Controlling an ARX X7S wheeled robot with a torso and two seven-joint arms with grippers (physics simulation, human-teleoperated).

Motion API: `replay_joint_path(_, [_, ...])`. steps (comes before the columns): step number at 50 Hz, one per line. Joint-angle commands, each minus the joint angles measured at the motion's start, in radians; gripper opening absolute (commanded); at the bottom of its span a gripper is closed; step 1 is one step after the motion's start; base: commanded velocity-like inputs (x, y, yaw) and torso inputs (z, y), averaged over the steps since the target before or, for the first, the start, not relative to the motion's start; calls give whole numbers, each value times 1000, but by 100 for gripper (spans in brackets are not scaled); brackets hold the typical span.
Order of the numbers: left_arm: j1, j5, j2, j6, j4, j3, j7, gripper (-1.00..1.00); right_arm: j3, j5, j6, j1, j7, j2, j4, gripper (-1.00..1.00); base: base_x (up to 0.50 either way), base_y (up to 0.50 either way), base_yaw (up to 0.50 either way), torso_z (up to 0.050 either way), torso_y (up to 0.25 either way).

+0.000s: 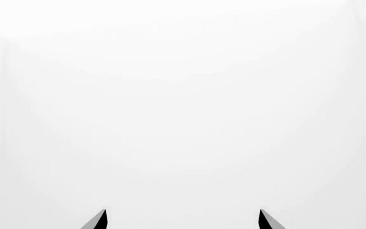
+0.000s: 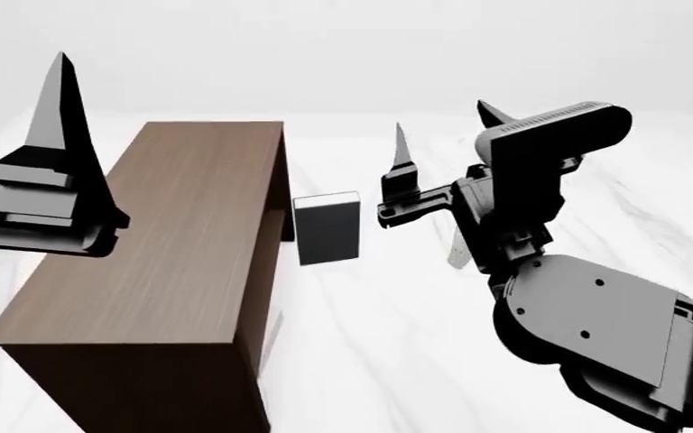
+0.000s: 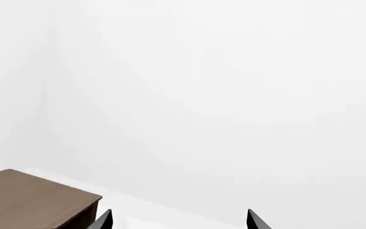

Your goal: Pick up the book on the right and place it under the cabinet shelf.

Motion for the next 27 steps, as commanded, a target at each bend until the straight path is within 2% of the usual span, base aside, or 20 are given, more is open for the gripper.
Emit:
replay_joint_path(1, [1,7,19,-9,-10,10,6,100,19,8,19,33,35,58,-92,100,0,0,0,0,127])
replay_joint_path(27, [-22,-4,45,-40,-26,17,18,100,66,30,49,92,95,178,-241,100,0,0,0,0,125])
